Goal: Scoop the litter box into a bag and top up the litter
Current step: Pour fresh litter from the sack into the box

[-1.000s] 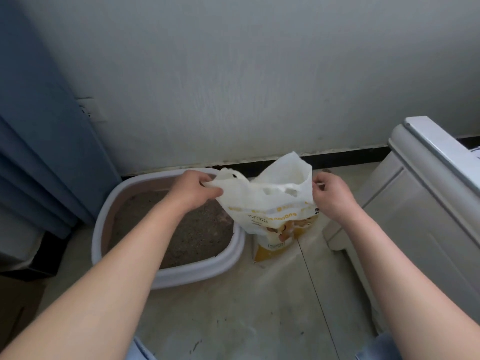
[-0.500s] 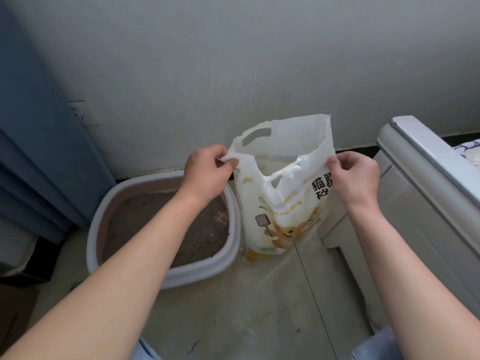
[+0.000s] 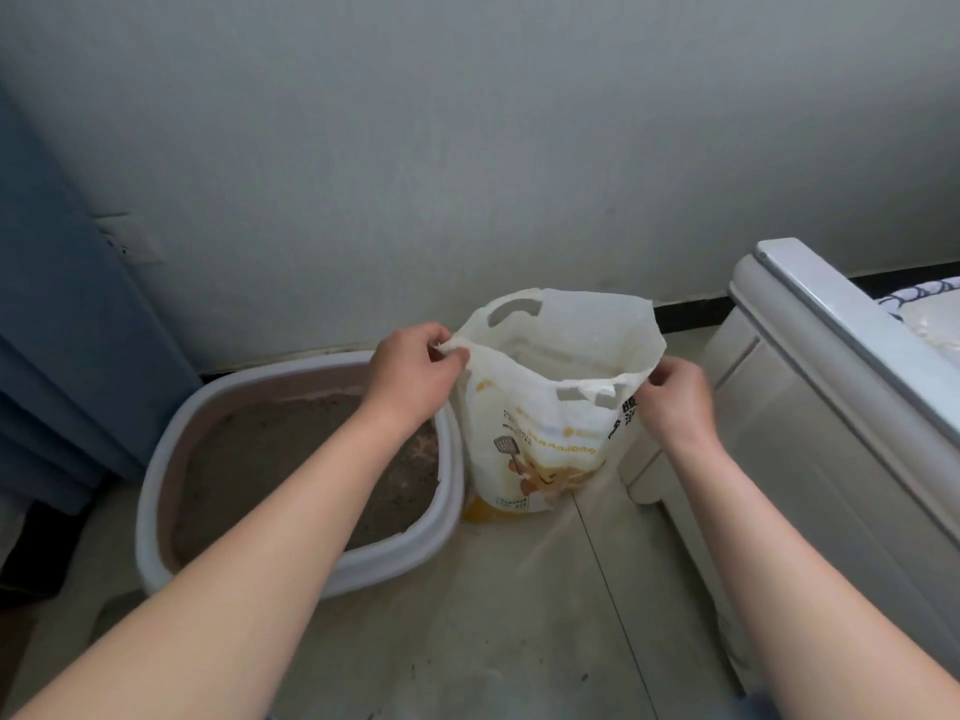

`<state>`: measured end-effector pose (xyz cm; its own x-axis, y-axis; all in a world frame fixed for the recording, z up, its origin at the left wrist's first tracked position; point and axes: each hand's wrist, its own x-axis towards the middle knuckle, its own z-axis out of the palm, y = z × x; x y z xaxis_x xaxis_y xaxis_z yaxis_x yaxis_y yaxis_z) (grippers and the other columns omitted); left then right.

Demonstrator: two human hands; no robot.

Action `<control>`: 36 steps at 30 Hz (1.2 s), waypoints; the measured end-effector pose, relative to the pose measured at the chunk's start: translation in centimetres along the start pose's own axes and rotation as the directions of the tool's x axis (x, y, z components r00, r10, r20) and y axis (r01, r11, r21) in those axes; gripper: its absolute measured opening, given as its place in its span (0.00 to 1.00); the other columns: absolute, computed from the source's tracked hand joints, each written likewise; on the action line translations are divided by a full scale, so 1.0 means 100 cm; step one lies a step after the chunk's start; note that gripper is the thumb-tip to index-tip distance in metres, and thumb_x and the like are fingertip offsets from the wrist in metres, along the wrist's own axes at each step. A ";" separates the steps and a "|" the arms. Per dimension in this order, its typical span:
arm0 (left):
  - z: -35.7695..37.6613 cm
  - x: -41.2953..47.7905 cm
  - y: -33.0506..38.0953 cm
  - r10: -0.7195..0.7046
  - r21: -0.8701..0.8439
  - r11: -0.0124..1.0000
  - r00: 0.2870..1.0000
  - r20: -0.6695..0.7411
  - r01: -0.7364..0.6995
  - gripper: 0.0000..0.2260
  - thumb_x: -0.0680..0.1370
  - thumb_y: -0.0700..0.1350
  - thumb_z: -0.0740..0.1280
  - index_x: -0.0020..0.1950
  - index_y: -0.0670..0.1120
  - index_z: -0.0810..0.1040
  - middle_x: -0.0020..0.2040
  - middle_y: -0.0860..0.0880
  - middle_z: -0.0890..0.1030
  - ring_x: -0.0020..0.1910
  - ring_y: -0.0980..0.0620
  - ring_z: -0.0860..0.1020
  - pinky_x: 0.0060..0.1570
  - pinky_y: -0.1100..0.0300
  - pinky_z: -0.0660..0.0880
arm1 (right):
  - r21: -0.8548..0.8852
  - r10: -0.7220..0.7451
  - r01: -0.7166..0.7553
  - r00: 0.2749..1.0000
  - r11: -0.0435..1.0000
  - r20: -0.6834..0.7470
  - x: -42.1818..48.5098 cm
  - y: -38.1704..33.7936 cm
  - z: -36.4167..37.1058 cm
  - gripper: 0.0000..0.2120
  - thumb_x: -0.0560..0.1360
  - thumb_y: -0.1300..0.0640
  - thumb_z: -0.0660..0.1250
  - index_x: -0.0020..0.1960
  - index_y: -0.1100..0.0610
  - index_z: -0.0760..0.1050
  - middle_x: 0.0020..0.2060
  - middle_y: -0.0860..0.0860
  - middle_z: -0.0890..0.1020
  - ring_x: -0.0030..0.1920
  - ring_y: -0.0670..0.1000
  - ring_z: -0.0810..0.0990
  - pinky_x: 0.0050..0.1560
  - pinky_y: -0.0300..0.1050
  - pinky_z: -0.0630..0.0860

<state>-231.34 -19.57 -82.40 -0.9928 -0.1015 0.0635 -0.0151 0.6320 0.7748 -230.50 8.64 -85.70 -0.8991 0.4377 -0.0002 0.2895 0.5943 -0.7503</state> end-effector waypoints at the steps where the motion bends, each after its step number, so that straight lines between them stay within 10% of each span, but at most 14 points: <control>1: 0.002 0.002 -0.002 -0.020 -0.028 0.999 1.000 0.002 0.020 0.07 0.73 0.51 0.70 0.40 0.49 0.80 0.37 0.50 0.84 0.41 0.46 0.83 0.45 0.47 0.80 | -0.010 0.001 -0.001 1.000 1.000 0.016 0.002 0.002 0.002 0.06 0.75 0.54 0.66 0.40 0.53 0.78 0.34 0.45 0.81 0.37 0.52 0.78 0.40 0.46 0.74; 18: 0.041 0.077 0.048 0.055 -0.074 0.995 0.996 -0.065 -0.059 0.08 0.71 0.47 0.66 0.34 0.46 0.73 0.36 0.44 0.83 0.38 0.42 0.83 0.40 0.46 0.82 | 0.145 -0.020 0.036 0.993 0.989 -0.112 0.025 -0.013 0.004 0.09 0.71 0.47 0.66 0.36 0.51 0.74 0.34 0.48 0.82 0.37 0.55 0.84 0.44 0.56 0.82; 24: 0.051 0.121 0.103 0.131 0.003 0.991 0.991 -0.026 -0.131 0.13 0.74 0.43 0.67 0.33 0.49 0.67 0.30 0.53 0.70 0.38 0.48 0.70 0.31 0.56 0.62 | 0.170 -0.013 0.026 0.997 0.985 -0.076 0.016 -0.028 -0.009 0.07 0.70 0.51 0.64 0.37 0.53 0.74 0.32 0.51 0.82 0.34 0.56 0.84 0.40 0.59 0.82; 27: 0.071 0.130 0.102 0.142 -0.125 0.984 0.982 0.126 -0.127 0.01 0.72 0.43 0.65 0.42 0.48 0.75 0.36 0.50 0.77 0.40 0.49 0.74 0.38 0.57 0.69 | 0.191 -0.069 0.053 0.995 0.980 0.077 0.003 -0.037 0.004 0.04 0.70 0.58 0.63 0.42 0.54 0.77 0.31 0.50 0.83 0.30 0.51 0.84 0.39 0.54 0.83; 31: 0.096 0.108 0.073 0.007 -0.224 0.974 0.981 0.195 0.038 0.18 0.80 0.39 0.62 0.71 0.44 0.70 0.57 0.45 0.77 0.48 0.49 0.77 0.43 0.62 0.72 | 0.226 0.023 -0.077 0.973 0.971 0.231 0.002 -0.020 0.029 0.09 0.72 0.61 0.63 0.51 0.55 0.78 0.38 0.52 0.85 0.33 0.51 0.86 0.42 0.57 0.84; 36: 0.093 0.085 0.020 -0.004 -0.137 0.990 0.984 0.178 0.029 0.13 0.84 0.48 0.58 0.64 0.46 0.75 0.58 0.49 0.79 0.50 0.51 0.78 0.41 0.60 0.71 | 0.193 0.067 -0.121 0.961 0.974 0.268 0.010 -0.019 0.035 0.06 0.70 0.58 0.64 0.44 0.56 0.78 0.31 0.52 0.85 0.33 0.51 0.86 0.46 0.59 0.83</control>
<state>-240.92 -12.02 -86.15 -0.9980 0.0341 -0.0529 -0.0276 0.5180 0.8549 -233.08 5.56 -86.63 -0.9329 0.2791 -0.2275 0.3274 0.3949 -0.8584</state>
